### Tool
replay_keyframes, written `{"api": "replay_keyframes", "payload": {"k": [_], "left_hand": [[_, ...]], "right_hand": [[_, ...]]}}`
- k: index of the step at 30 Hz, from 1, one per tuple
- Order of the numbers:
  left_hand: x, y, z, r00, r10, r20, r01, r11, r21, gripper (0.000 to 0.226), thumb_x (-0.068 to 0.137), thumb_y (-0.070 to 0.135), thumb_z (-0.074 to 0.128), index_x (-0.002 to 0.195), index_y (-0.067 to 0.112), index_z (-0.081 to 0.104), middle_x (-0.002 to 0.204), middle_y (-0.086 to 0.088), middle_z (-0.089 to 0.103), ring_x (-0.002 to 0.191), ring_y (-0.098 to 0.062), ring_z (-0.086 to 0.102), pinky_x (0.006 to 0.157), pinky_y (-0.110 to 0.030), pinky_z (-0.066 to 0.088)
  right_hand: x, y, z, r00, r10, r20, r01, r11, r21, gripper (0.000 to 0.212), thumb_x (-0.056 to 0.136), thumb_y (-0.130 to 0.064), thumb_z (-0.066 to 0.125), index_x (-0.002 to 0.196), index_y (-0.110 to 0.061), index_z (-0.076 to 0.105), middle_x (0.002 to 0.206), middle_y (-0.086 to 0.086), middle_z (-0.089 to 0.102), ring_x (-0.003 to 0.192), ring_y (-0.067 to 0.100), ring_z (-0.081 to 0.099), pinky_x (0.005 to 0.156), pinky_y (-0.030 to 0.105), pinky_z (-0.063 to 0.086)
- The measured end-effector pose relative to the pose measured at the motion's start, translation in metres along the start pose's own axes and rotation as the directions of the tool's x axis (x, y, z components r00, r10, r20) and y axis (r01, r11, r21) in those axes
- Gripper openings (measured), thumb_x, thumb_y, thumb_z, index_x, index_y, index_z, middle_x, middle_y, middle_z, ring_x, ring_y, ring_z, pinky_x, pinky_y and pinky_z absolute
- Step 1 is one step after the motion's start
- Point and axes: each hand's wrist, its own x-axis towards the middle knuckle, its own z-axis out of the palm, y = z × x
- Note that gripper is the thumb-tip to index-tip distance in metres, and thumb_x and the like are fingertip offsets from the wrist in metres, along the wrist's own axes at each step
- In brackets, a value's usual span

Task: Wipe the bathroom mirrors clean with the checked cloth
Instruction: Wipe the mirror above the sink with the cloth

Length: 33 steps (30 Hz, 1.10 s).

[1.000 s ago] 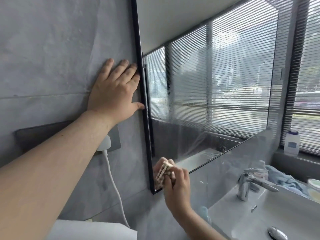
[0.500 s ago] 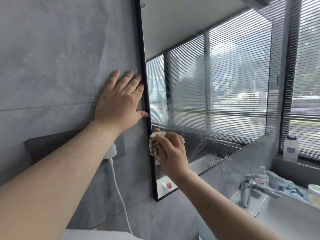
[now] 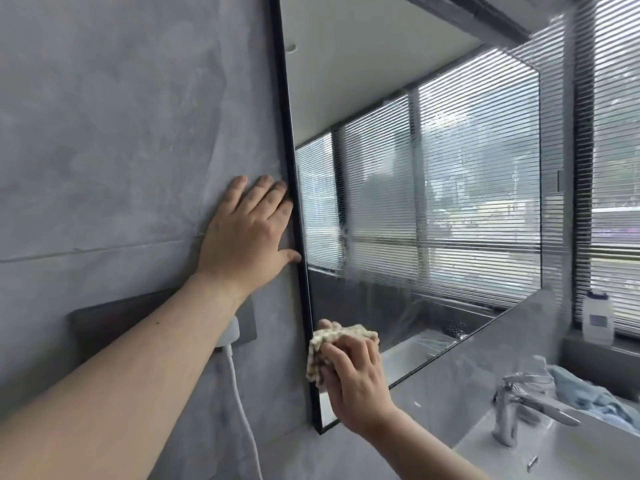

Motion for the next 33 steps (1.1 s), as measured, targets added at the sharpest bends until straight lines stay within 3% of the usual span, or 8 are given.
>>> {"api": "replay_keyframes", "payload": {"k": [5, 7, 11, 16, 20, 24, 31, 33], "left_hand": [[-0.001, 0.0, -0.002, 1.0, -0.011, 0.019, 0.011, 1.0, -0.004, 0.086, 0.06, 0.057, 0.084, 0.124, 0.005, 0.064, 0.141, -0.015, 0.056, 0.137, -0.032, 0.046, 0.12, -0.049, 0.018], [-0.001, 0.0, -0.003, 1.0, -0.01, 0.027, 0.01, 1.0, -0.005, 0.086, 0.06, 0.058, 0.084, 0.125, 0.005, 0.064, 0.142, -0.015, 0.056, 0.137, -0.032, 0.046, 0.12, -0.051, 0.02], [-0.001, -0.001, -0.004, 0.999, -0.016, 0.039, 0.017, 1.0, -0.01, 0.086, 0.06, 0.058, 0.084, 0.124, 0.005, 0.064, 0.141, -0.015, 0.056, 0.137, -0.033, 0.046, 0.119, -0.051, 0.021], [-0.001, 0.0, -0.004, 0.998, -0.017, 0.055, 0.018, 1.0, -0.018, 0.086, 0.059, 0.058, 0.085, 0.124, 0.005, 0.065, 0.141, -0.015, 0.057, 0.136, -0.033, 0.047, 0.119, -0.051, 0.021], [-0.001, 0.0, -0.006, 0.996, -0.028, 0.085, 0.03, 0.999, -0.022, 0.087, 0.059, 0.059, 0.084, 0.125, 0.006, 0.064, 0.142, -0.014, 0.056, 0.137, -0.032, 0.046, 0.12, -0.05, 0.018], [-0.001, 0.0, -0.006, 0.994, -0.028, 0.108, 0.032, 0.999, -0.03, 0.087, 0.062, 0.059, 0.083, 0.128, 0.007, 0.063, 0.144, -0.012, 0.054, 0.139, -0.03, 0.044, 0.121, -0.05, 0.019], [0.001, 0.0, -0.007, 0.993, -0.045, 0.106, 0.044, 0.999, 0.015, 0.106, 0.061, 0.066, 0.079, 0.14, 0.002, 0.052, 0.151, -0.02, 0.043, 0.143, -0.035, 0.038, 0.12, -0.05, 0.021], [0.002, 0.0, -0.007, 0.992, -0.043, 0.121, 0.041, 0.999, 0.024, 0.104, 0.058, 0.068, 0.08, 0.136, 0.003, 0.056, 0.148, -0.019, 0.048, 0.14, -0.035, 0.041, 0.119, -0.05, 0.023]], "right_hand": [[-0.028, 0.01, -0.002, 0.997, -0.065, 0.035, 0.067, 0.997, -0.04, 0.045, 0.083, -0.008, 0.062, 0.126, -0.02, 0.059, 0.127, 0.006, 0.049, 0.113, 0.027, 0.054, 0.1, 0.044, 0.047], [-0.02, 0.017, -0.004, 0.996, -0.07, 0.062, 0.072, 0.997, -0.032, 0.049, 0.083, -0.002, 0.057, 0.129, -0.02, 0.059, 0.131, 0.007, 0.049, 0.117, 0.031, 0.054, 0.1, 0.047, 0.048], [0.02, 0.031, -0.009, 1.0, -0.022, 0.018, 0.023, 1.0, -0.013, 0.041, 0.093, -0.01, 0.052, 0.131, -0.022, 0.061, 0.133, 0.01, 0.051, 0.118, 0.033, 0.055, 0.102, 0.048, 0.048], [0.094, 0.041, -0.023, 0.999, 0.051, 0.008, -0.051, 0.999, -0.02, 0.041, 0.089, -0.01, 0.063, 0.129, -0.02, 0.064, 0.13, 0.015, 0.055, 0.121, 0.029, 0.045, 0.092, 0.042, 0.051], [0.16, 0.04, -0.033, 0.997, 0.077, 0.004, -0.077, 0.997, -0.005, 0.039, 0.093, -0.03, 0.05, 0.128, -0.021, 0.066, 0.131, 0.01, 0.055, 0.117, 0.033, 0.052, 0.086, 0.044, 0.055], [0.205, 0.031, -0.036, 0.99, 0.126, -0.06, -0.129, 0.991, -0.045, 0.04, 0.09, -0.033, 0.053, 0.127, -0.025, 0.067, 0.129, 0.002, 0.057, 0.117, 0.027, 0.051, 0.086, 0.04, 0.053], [0.143, 0.019, -0.029, 0.999, 0.042, -0.025, -0.044, 0.995, -0.094, 0.036, 0.091, -0.036, 0.052, 0.121, -0.026, 0.069, 0.119, 0.002, 0.058, 0.106, 0.029, 0.056, 0.062, 0.038, 0.056], [0.134, 0.017, -0.028, 1.0, 0.027, -0.015, -0.029, 0.995, -0.093, 0.035, 0.091, -0.033, 0.054, 0.121, -0.025, 0.069, 0.121, 0.004, 0.058, 0.106, 0.03, 0.057, 0.063, 0.038, 0.056]]}}
